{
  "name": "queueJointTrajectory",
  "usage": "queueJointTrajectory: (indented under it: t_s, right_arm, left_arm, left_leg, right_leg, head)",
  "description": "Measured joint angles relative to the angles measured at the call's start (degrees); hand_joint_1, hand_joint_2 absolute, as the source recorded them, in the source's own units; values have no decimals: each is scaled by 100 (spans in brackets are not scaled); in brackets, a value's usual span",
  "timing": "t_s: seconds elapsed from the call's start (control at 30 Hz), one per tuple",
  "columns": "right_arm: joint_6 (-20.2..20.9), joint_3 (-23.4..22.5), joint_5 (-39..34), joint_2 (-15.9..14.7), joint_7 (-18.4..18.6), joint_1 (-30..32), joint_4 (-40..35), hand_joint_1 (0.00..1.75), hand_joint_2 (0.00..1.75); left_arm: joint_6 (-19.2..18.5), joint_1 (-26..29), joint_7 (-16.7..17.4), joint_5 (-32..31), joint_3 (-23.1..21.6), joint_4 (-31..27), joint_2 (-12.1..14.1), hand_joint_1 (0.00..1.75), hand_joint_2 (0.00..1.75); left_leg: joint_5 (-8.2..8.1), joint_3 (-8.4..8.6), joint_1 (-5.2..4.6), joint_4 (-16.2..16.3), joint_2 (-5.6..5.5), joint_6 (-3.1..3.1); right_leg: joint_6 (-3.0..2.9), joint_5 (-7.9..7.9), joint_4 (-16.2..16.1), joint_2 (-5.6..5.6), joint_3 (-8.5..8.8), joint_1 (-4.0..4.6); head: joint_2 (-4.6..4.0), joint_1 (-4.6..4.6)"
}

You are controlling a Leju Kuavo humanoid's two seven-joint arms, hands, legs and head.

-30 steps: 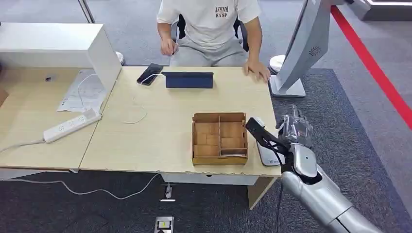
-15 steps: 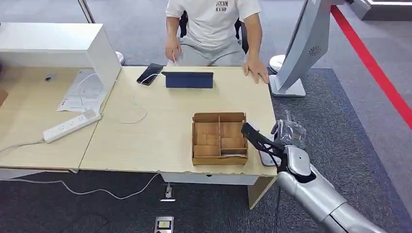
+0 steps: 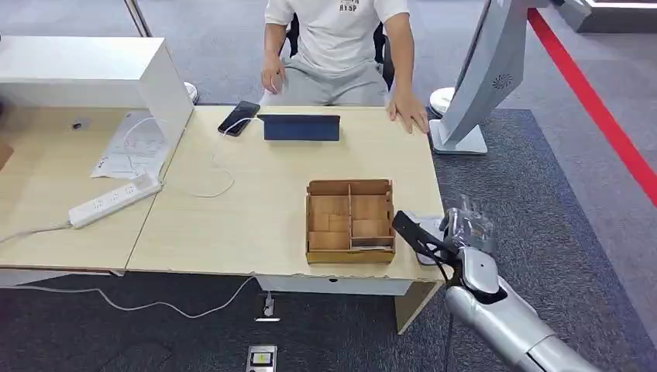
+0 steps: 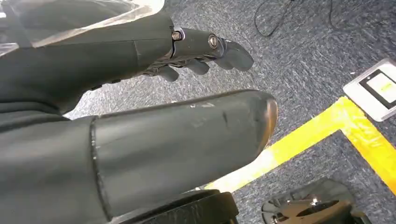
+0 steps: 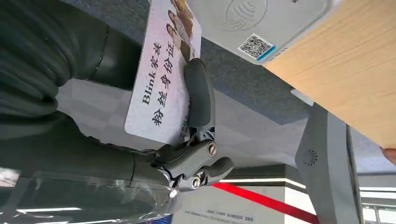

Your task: Pass the card to the sensor for recognition and then transmit it.

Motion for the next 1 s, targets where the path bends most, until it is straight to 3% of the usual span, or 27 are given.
queueJointTrajectory:
  t_s: [1.0]
  right_arm:
    - [-501,159,-750,4,-2,130,201,175,175]
  left_arm:
    - [114,60,-105,164,125,2,-9,0,0]
  left_leg:
    - [0,3,0,0,1,0]
  right_leg:
    - [0,0,0,0,5,0]
  head:
    - [0,0]
